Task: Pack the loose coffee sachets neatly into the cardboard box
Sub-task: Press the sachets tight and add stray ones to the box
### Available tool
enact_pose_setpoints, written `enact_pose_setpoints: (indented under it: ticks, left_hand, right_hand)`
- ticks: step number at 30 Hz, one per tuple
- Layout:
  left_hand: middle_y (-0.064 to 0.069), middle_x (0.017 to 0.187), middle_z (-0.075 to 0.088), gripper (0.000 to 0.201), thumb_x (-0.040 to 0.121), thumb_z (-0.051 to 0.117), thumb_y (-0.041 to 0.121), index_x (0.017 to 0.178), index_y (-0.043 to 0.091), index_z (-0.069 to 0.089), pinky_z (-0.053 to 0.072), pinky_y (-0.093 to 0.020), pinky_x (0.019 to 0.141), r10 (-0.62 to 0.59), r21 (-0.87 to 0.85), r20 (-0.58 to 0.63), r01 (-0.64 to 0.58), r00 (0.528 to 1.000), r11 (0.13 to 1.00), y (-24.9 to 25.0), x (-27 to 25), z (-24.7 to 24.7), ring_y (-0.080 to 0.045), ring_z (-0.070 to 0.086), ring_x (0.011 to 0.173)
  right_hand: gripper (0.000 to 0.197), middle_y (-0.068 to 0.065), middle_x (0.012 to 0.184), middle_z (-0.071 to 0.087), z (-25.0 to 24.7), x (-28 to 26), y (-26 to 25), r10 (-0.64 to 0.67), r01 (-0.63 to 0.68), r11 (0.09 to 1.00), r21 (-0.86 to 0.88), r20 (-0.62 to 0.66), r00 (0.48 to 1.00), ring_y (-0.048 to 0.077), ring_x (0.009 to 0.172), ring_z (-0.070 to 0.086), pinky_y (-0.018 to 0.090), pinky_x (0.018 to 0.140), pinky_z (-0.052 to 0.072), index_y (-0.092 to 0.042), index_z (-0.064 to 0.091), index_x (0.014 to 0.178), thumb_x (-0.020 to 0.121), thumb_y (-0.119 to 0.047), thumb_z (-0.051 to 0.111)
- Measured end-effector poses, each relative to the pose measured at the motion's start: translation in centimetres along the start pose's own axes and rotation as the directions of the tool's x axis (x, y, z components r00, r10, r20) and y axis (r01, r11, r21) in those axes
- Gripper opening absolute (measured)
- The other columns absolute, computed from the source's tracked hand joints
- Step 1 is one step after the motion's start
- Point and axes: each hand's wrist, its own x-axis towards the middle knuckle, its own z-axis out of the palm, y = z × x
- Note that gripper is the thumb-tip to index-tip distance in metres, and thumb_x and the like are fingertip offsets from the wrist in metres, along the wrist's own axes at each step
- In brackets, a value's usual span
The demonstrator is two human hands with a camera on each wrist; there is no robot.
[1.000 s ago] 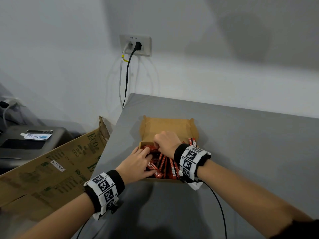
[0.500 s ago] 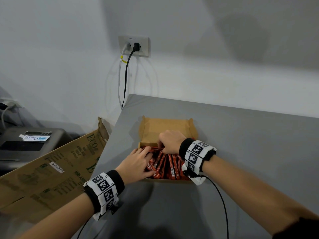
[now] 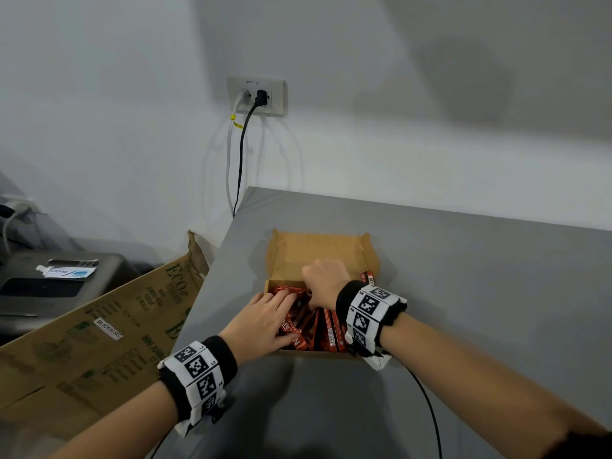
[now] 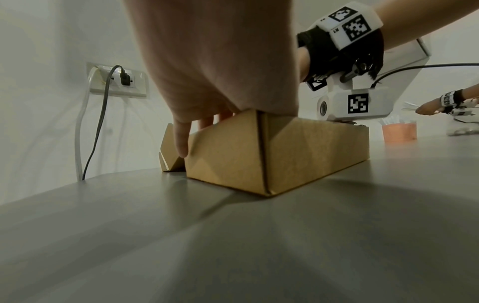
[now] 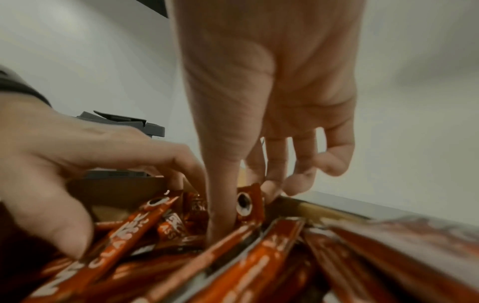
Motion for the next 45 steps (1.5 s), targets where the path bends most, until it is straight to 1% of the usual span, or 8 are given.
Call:
enact_pose_setpoints:
  ticks: [4, 8, 16, 23, 29, 36, 42, 45]
  left_hand:
    - [-0.008, 0.135, 0.052, 0.097, 0.081, -0.001, 0.074, 0.14, 0.006, 0.036, 0.04, -0.037, 0.103, -0.034, -0.068, 0.065, 0.038, 0.997, 0.997, 0.1, 0.0, -0.2, -0.022, 0.055, 0.116]
    - [-0.009, 0.143, 0.042, 0.106, 0.074, -0.01, 0.076, 0.145, 0.007, 0.025, 0.032, -0.036, 0.109, -0.035, -0.054, 0.051, 0.038, 0.998, 0.998, -0.1, 0.1, 0.2, -0.022, 0.047, 0.125]
    - [-0.003, 0.15, 0.031, 0.085, 0.082, 0.018, 0.063, 0.149, 0.011, 0.014, 0.022, -0.031, 0.113, -0.025, -0.057, 0.116, 0.032, 0.993, 0.998, -0.1, 0.5, -0.3, -0.018, 0.035, 0.134]
    - [-0.006, 0.133, 0.053, 0.072, 0.085, 0.029, 0.054, 0.138, 0.007, 0.041, 0.043, -0.032, 0.099, 0.042, -0.041, 0.017, -0.041, 0.999, 0.998, -0.8, 0.3, 0.1, -0.02, 0.057, 0.113]
    - [-0.008, 0.145, 0.039, 0.081, 0.082, 0.017, 0.059, 0.145, 0.008, 0.028, 0.03, -0.032, 0.11, -0.001, -0.092, 0.045, 0.005, 0.999, 0.996, -0.6, 0.4, 0.1, -0.022, 0.043, 0.129]
    - [-0.002, 0.116, 0.063, 0.057, 0.085, 0.035, 0.049, 0.127, 0.016, 0.054, 0.053, -0.022, 0.08, 0.08, 0.012, -0.119, -0.08, 0.99, 0.997, -0.8, 0.1, 0.5, -0.011, 0.066, 0.091]
    - [-0.002, 0.115, 0.065, 0.061, 0.084, 0.034, 0.052, 0.124, 0.013, 0.058, 0.052, -0.023, 0.081, 0.095, 0.052, -0.163, -0.088, 0.982, 0.995, -0.9, 0.2, 0.9, -0.011, 0.066, 0.09]
    - [0.001, 0.112, 0.067, 0.06, 0.083, 0.035, 0.055, 0.117, 0.014, 0.063, 0.053, -0.024, 0.082, 0.101, 0.076, -0.166, -0.089, 0.981, 0.993, -0.9, 0.3, 1.0, -0.008, 0.067, 0.089]
  right_hand:
    - [0.015, 0.009, 0.1, 0.064, 0.4, 0.1, 0.7, 0.012, -0.01, 0.991, 0.133, -0.008, 1.0, 0.025, 0.089, 0.062, 0.033, 0.073, 0.05, -0.008, 0.058, 0.096, 0.084, -0.015, 0.065]
    - [0.008, 0.008, 0.099, 0.064, 0.9, 0.2, 1.1, 0.005, -0.003, 0.972, 0.237, -0.011, 1.0, 0.023, 0.087, 0.061, 0.032, 0.075, 0.052, -0.009, 0.06, 0.092, 0.084, -0.01, 0.063]
    - [0.013, 0.005, 0.094, 0.061, 1.1, -0.1, 1.5, 0.058, -0.054, 0.934, 0.353, 0.001, 0.998, 0.019, 0.081, 0.058, 0.028, 0.068, 0.05, -0.012, 0.057, 0.089, 0.081, -0.018, 0.066]
    - [0.005, 0.002, 0.092, 0.064, 0.6, -1.2, 0.9, 0.0, 0.036, 0.989, 0.146, -0.236, 0.972, 0.018, 0.089, 0.057, 0.028, 0.078, 0.044, -0.014, 0.063, 0.087, 0.088, -0.017, 0.058]
    - [0.009, 0.004, 0.093, 0.067, 0.8, -1.2, 0.6, -0.002, 0.011, 0.995, 0.096, -0.092, 0.996, 0.023, 0.089, 0.063, 0.037, 0.078, 0.053, -0.014, 0.066, 0.087, 0.087, -0.011, 0.058]
    - [0.013, 0.009, 0.095, 0.063, 0.6, -1.2, 0.9, 0.057, -0.047, 0.992, 0.114, -0.09, 0.994, 0.027, 0.088, 0.06, 0.035, 0.073, 0.049, -0.009, 0.056, 0.092, 0.087, 0.001, 0.049]
    - [0.008, 0.005, 0.093, 0.064, 0.5, -1.2, -0.1, -0.069, 0.072, 0.997, 0.015, -0.139, 0.988, 0.022, 0.087, 0.061, 0.036, 0.079, 0.051, -0.012, 0.06, 0.089, 0.091, -0.016, 0.054]
    - [0.019, 0.007, 0.107, 0.064, 0.8, -0.9, -0.8, -0.153, 0.154, 0.987, -0.042, 0.025, 0.988, 0.024, 0.1, 0.059, 0.039, 0.089, 0.045, -0.012, 0.063, 0.105, 0.091, -0.02, 0.054]
